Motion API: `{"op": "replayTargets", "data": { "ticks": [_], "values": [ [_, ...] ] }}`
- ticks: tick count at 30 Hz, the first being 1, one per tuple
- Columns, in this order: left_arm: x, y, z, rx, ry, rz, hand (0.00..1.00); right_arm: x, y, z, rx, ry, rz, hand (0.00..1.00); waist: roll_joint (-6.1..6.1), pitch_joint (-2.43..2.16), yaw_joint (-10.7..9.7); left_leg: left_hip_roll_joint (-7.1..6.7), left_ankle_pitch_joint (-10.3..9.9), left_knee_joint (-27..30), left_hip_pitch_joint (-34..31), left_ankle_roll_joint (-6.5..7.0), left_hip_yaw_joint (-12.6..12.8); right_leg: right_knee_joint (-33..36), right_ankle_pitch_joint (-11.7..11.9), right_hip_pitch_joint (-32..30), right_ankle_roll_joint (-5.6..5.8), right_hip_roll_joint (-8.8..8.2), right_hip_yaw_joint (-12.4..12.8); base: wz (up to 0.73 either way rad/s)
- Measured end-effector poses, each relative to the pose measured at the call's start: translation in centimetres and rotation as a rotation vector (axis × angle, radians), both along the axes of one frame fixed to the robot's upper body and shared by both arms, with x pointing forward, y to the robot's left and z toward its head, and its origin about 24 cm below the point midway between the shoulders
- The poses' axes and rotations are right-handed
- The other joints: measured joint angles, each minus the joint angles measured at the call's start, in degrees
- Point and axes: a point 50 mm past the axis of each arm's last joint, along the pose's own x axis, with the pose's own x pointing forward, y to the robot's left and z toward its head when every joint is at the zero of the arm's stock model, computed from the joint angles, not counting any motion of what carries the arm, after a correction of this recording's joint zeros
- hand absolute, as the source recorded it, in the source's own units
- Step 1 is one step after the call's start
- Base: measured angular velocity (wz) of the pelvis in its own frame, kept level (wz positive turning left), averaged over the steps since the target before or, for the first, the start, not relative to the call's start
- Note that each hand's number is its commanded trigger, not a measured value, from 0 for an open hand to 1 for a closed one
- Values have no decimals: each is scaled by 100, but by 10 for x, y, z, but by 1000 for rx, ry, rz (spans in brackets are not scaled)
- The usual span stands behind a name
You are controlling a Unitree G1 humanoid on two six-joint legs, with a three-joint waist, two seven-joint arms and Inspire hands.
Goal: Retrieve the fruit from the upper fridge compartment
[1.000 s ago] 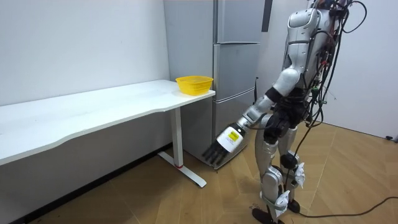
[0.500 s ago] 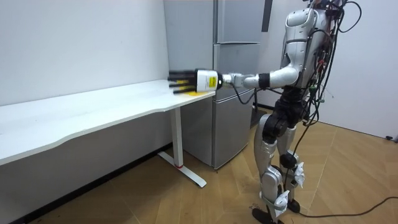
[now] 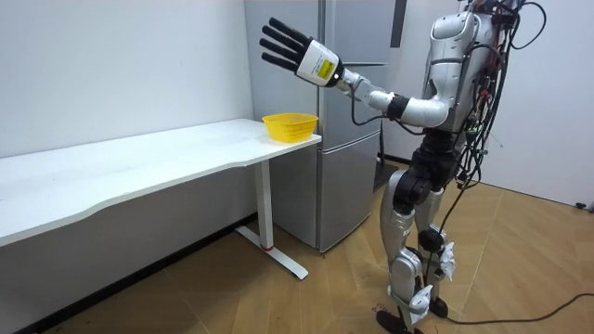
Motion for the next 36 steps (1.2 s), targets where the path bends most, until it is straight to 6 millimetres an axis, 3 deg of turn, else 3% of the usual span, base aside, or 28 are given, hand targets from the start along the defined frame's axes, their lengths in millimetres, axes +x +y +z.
{"op": "replayTargets", "data": {
  "ticks": [5,12,16,25,31,36],
  "values": [
    [11,-12,15,61,-32,-133,0,0,0,0,16,14,6,0,-23,-15,-41,1,0,-20,-1,0,-4,5,0,-16,0,3,8,0],
    [37,-39,25,40,-55,-390,0,16,-1,0,25,-9,31,0,16,6,-216,0,1,-18,3,1,3,3,0,-22,0,3,24,0],
    [43,-49,23,1,-65,-505,0,24,0,1,32,-26,40,0,36,16,-409,4,1,-16,6,1,18,4,0,-12,0,6,40,-3],
    [54,-83,17,63,13,-807,0,29,2,1,34,-41,42,0,48,7,-603,45,1,12,-120,0,75,88,1,-196,-2,13,31,-3],
    [58,-92,14,47,40,-919,0,26,0,1,30,-26,40,0,99,-26,-631,34,1,51,-164,-1,75,85,2,-227,-2,15,18,0],
    [60,-95,13,54,58,-954,0,28,-1,1,29,-26,41,0,106,-23,-636,44,1,53,-165,-1,74,85,2,-237,-2,14,25,0]
  ]
}}
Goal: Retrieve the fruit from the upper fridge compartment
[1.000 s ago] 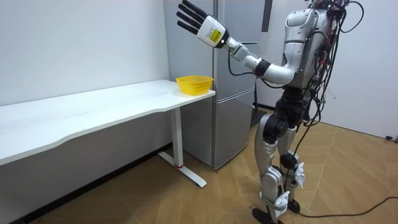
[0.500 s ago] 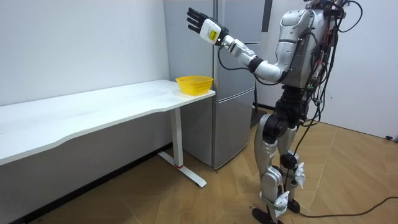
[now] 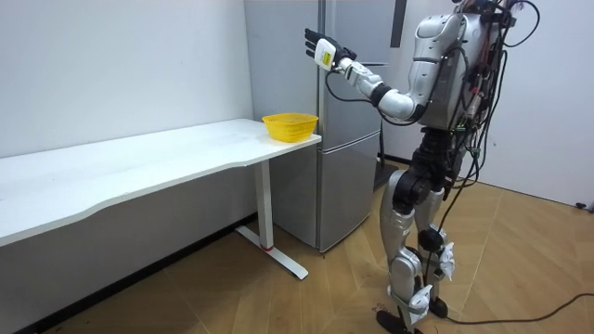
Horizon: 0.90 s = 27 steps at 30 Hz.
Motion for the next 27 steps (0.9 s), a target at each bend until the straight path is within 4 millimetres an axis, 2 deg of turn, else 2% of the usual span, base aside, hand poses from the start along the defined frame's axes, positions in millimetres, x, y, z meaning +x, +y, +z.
{"op": "replayTargets", "data": {
  "ticks": [8,13,16,27],
  "values": [
    [2,-9,-1,37,14,-50,0,2,0,0,4,11,-1,0,-3,6,-16,3,0,1,2,0,9,10,2,3,-3,2,1,0],
    [4,-10,0,47,23,-56,0,2,-2,0,-3,11,1,0,47,47,-28,2,0,-3,1,0,14,10,2,-2,-3,3,4,0],
    [6,-12,2,48,13,-65,0,2,-3,1,-4,11,1,0,52,55,-31,0,0,-5,-4,0,19,9,2,0,-3,5,3,0],
    [8,-15,7,111,-4,-46,0,9,1,0,1,2,23,0,-6,91,-160,6,3,-3,17,-2,132,3,2,26,-4,6,65,-2]
  ]
}}
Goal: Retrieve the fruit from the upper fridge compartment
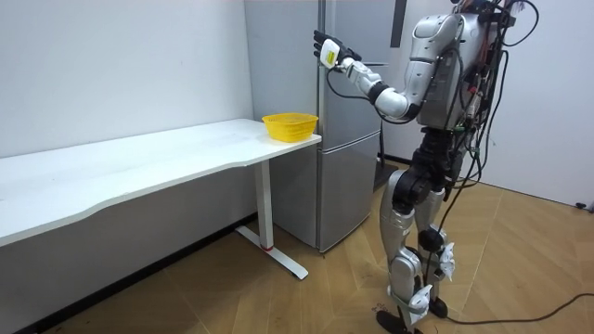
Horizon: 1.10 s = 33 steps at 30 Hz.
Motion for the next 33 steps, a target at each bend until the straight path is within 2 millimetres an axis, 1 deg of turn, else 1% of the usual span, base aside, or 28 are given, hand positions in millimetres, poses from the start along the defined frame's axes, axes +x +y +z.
{"op": "replayTargets", "data": {
  "ticks": [3,6,11,13,22,30,33],
  "values": [
    [1,-2,3,29,-9,0,0,0,0,0,1,0,-1,0,-5,1,-2,4,0,-2,33,0,19,1,1,9,-2,1,66,-7],
    [2,-7,3,40,-10,-19,0,0,2,0,1,-2,-1,0,-5,-1,-34,2,0,-5,38,0,23,1,2,15,-2,1,64,-2],
    [2,-13,1,42,-4,-45,0,4,3,0,-5,-7,16,0,4,-12,-142,3,0,-5,33,0,24,3,5,5,-8,6,65,0],
    [4,-16,5,37,-15,-55,0,4,3,0,-5,-6,17,0,10,-16,-171,2,0,-5,22,0,23,3,9,-11,-15,9,64,0],
    [5,-18,8,29,-28,-59,0,5,3,0,-8,-3,33,0,1,-41,-187,4,0,0,13,0,22,8,11,-63,-17,9,79,0],
    [6,-19,9,22,-30,-51,0,5,3,0,-9,-1,34,0,5,-44,-192,4,1,7,-1,1,24,9,16,-72,-23,8,91,0],
    [6,-19,9,18,-29,-50,0,4,3,0,-10,4,33,0,10,-45,-191,4,1,6,10,0,66,9,17,-73,-24,9,120,-1]
  ]
}}
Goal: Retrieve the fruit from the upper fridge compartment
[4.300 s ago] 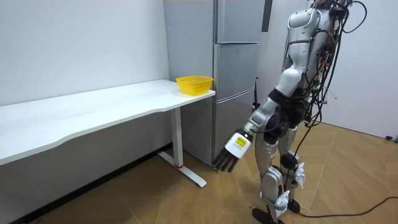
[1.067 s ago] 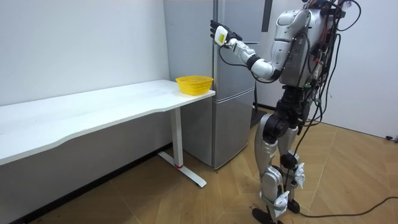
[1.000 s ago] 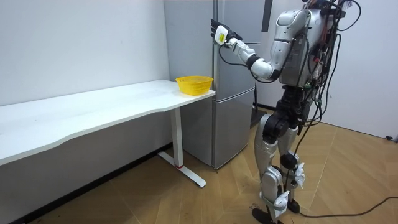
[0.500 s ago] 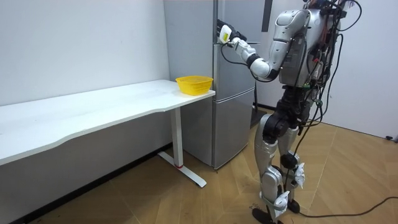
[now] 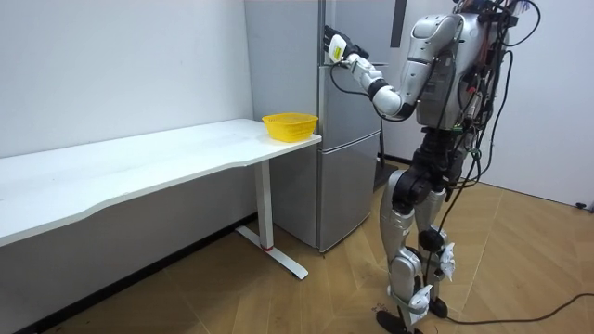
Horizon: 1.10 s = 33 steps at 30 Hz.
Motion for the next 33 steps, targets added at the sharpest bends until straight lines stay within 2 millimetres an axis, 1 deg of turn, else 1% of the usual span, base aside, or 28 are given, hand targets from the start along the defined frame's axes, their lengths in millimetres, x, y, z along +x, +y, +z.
{"op": "replayTargets", "data": {
  "ticks": [6,14,16,19,22,26,32,33],
  "values": [
    [1,0,1,-7,2,7,0,-1,0,0,2,8,-1,0,2,1,-4,2,0,0,9,0,40,1,3,-5,-2,0,48,-3],
    [-1,-2,3,-5,4,-27,0,-4,-2,-1,4,32,-1,0,10,-2,15,2,0,3,-30,0,14,-7,5,3,-4,-4,-33,2],
    [-2,-2,5,2,-2,-43,0,-5,-4,0,-2,36,-2,0,28,-15,46,5,0,14,-68,0,11,-6,5,-7,-4,-6,-40,0],
    [-8,-4,14,1,-44,-57,0,-5,-5,0,-5,36,4,0,34,-18,44,1,0,58,-132,0,-54,-7,5,-32,-3,-18,-43,8],
    [-11,-5,19,-13,-67,-75,0,-5,-6,0,-10,41,28,0,46,-23,45,2,0,59,-120,0,-62,-11,5,-10,-3,-19,-43,5],
    [-11,-5,20,-36,-67,-94,0,-4,-7,0,-23,48,62,0,76,-20,45,1,0,64,-119,1,-77,-10,5,3,-3,-24,-53,3],
    [-12,-6,20,-80,-64,-144,0,-12,-8,-1,-35,88,77,0,91,-21,50,-1,4,65,-92,7,-161,-11,4,44,-3,-26,-53,5],
    [-12,-7,20,-101,-61,-159,0,-14,-8,-1,-40,103,100,0,90,-18,51,-2,4,63,-74,7,-164,-11,4,59,-2,-26,-51,4]
  ]
}}
